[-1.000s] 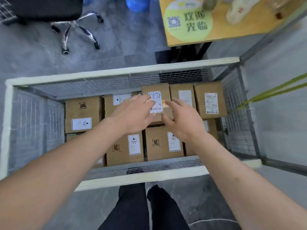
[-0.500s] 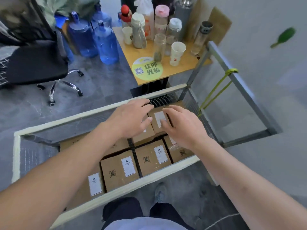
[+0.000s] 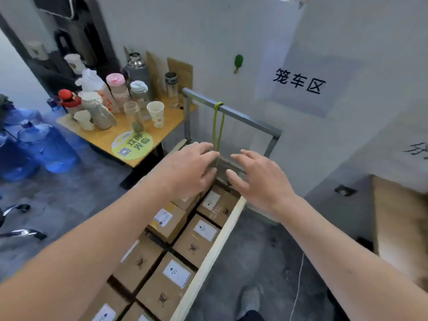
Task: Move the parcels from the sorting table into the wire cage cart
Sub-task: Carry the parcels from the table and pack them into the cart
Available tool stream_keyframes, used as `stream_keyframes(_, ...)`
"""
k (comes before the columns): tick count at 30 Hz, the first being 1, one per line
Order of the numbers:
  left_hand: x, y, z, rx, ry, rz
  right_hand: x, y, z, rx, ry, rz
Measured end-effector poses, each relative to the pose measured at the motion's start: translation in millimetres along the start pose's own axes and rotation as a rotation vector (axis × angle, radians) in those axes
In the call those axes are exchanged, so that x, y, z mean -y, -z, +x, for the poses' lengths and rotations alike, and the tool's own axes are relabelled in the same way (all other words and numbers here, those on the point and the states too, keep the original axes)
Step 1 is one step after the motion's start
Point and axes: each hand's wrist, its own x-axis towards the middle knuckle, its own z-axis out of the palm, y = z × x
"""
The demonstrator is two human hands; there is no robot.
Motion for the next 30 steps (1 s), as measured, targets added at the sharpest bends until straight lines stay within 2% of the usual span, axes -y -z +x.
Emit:
stream_keyframes(7,-81.5,24.9,18.5,-0.016,-0.215,0.025,-34.3,54.3,-80.3,-0.125,-0.214,0.001)
stream_keyframes(13,-178.2,28.9,15.9,-0.003,-0.369,0.008,-69.7,88.2,-175.0,-0.209,-0.386,0.024)
stream_keyframes(22,-339.7,6.2,-38.1,0.029,-0.564,-0.05,-116.1,124.0,-343.5,-0.295,-0.545,0.004)
stream_keyframes(30,-434.2,-10.1,-89.2,0.042,-0.713,-0.058,-130.9,135.1,-458.2,-0.314,-0.673,0.022)
